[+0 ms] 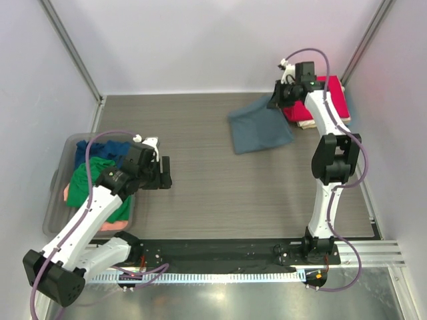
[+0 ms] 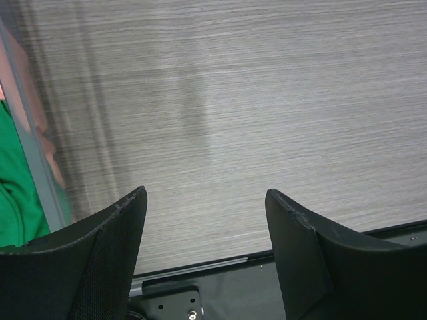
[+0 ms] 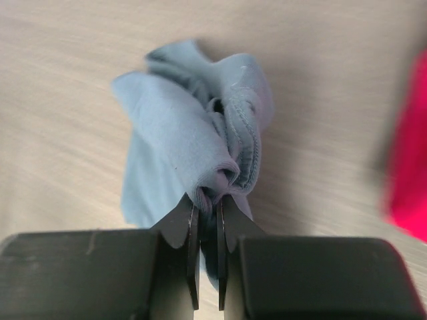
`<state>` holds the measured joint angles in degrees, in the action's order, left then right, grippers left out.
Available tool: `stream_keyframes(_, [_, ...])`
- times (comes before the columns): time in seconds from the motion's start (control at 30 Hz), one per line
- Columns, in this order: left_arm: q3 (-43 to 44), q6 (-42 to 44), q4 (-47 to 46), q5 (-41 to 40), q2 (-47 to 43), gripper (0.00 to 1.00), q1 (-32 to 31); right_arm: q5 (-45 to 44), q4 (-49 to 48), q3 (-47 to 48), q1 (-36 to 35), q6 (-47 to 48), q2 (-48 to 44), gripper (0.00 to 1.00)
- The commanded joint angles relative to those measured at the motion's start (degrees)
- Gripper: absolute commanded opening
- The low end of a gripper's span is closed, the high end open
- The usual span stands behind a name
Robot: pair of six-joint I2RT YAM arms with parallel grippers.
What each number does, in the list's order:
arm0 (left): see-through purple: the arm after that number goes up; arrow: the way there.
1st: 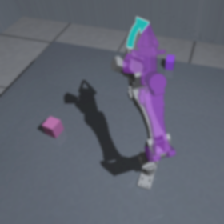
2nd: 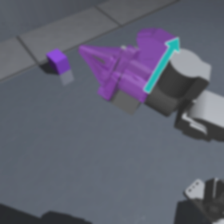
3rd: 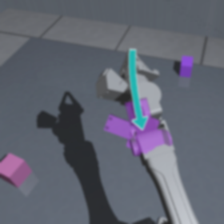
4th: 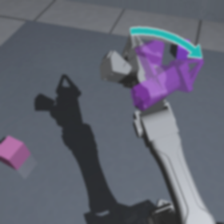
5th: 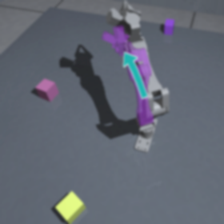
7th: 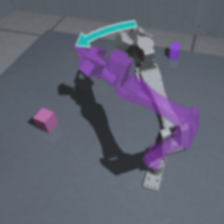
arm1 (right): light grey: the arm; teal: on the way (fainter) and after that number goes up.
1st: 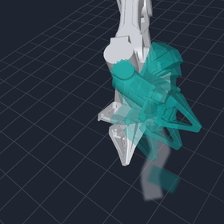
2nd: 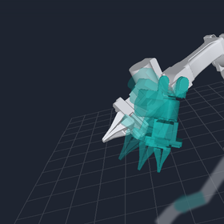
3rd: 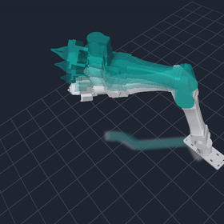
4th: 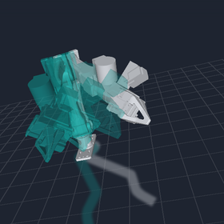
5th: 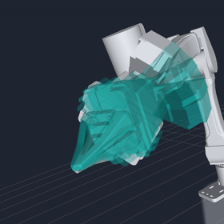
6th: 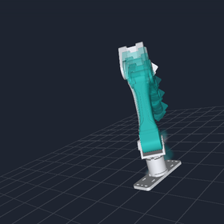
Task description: Fold and stack the t-shirts
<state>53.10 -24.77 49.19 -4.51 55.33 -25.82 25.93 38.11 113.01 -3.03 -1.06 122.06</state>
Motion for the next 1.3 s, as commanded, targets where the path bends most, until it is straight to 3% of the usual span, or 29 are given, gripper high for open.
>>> stream_keyframes(0.0, [0.1, 0.5, -2.6, -1.4, 1.1, 0.73, -0.2, -8.5, 8.5, 7.8, 1.1, 6.8, -2.1, 0.01])
stream_keyframes(0.17, [0.2, 0.5, -2.5, -1.4, 2.1, 0.73, -0.5, -12.6, 9.2, 13.1, 4.4, 10.5, -2.4, 0.01])
stream_keyframes(0.67, [0.4, 1.0, -2.4, -1.6, 6.5, 0.73, -0.5, -7.7, 8.8, 31.4, 11.0, 15.4, -0.2, 0.01])
stream_keyframes(1.27, [0.6, 1.2, -2.3, -2.2, 10.2, 0.73, -0.5, 2.6, 2.7, 35.4, 18.8, 12.5, 3.7, 0.01])
